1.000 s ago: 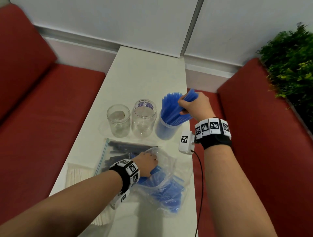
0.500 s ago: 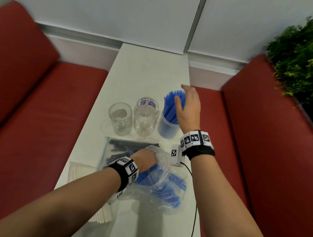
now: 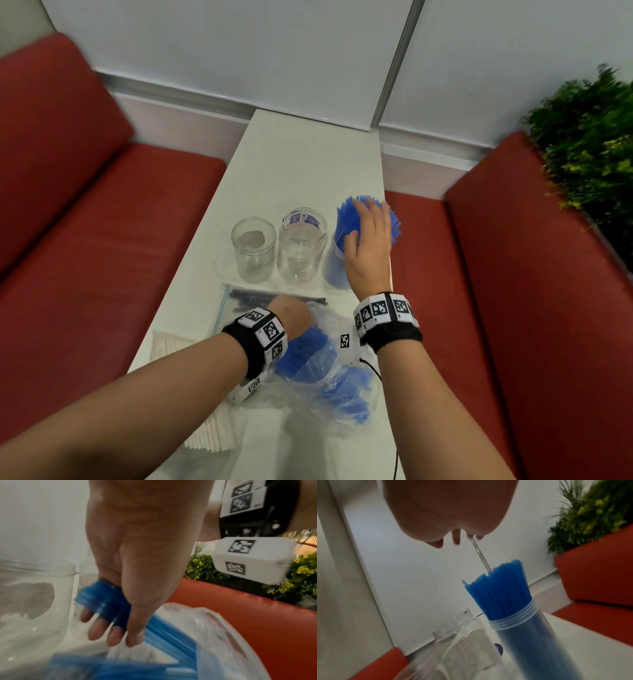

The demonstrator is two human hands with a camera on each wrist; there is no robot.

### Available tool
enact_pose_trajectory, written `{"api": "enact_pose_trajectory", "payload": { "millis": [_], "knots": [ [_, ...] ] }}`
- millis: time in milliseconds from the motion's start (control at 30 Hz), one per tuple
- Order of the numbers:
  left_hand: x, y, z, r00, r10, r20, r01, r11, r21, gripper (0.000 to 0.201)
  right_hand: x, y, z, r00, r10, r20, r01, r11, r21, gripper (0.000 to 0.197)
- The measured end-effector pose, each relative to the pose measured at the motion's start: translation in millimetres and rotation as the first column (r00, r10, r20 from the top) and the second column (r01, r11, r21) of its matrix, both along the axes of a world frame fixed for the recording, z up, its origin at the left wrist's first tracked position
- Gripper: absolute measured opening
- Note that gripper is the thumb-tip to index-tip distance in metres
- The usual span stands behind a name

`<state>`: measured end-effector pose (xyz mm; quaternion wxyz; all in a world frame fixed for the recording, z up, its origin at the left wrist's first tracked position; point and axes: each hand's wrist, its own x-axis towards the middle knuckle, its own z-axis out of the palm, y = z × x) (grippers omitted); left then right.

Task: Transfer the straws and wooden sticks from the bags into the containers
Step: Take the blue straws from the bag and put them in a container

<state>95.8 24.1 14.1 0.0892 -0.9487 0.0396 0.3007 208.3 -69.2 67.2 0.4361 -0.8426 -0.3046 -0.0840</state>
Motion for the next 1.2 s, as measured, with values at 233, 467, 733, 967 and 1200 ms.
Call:
{"api": "enact_pose_trajectory", "payload": {
  "millis": [233,467,733,967,1200],
  "knots": [
    [-4.0,7.6,70.6,0.998,0.051,0.030,-0.052,0.998,0.039,0.033,-53.0,-14.7,-32.6,0.659,0.240,-0.713,-0.521,0.829,-0.202,0.104],
    [-14.8,-0.9,148.9,0.970,0.086,0.225,-0.087,0.996,-0.006,0.009,-96.2,0.3,-34.6,0.798,0.212,-0.563,-0.297,0.953,-0.061,0.016],
    [-16.5,8.0,184.2,0.817,0.269,0.510,0.094,0.811,-0.578,0.056,-101.5,9.5,6.6,0.696,0.291,-0.656,-0.065,0.936,0.346,0.030],
    [-19.1,13.3,149.9,0.536,0.839,-0.096,0.072,-0.159,-0.985,0.058,-86.7,-12.9,57.6,0.728,0.384,-0.568,-0.022,0.841,0.541,0.037],
    [-28.6,6.5,70.7,0.438,0.256,-0.862,-0.419,-0.790,-0.447,0.052,-75.8,-14.7,113.3,0.747,0.525,-0.408,-0.075,0.676,0.733,0.047]
  ]
}}
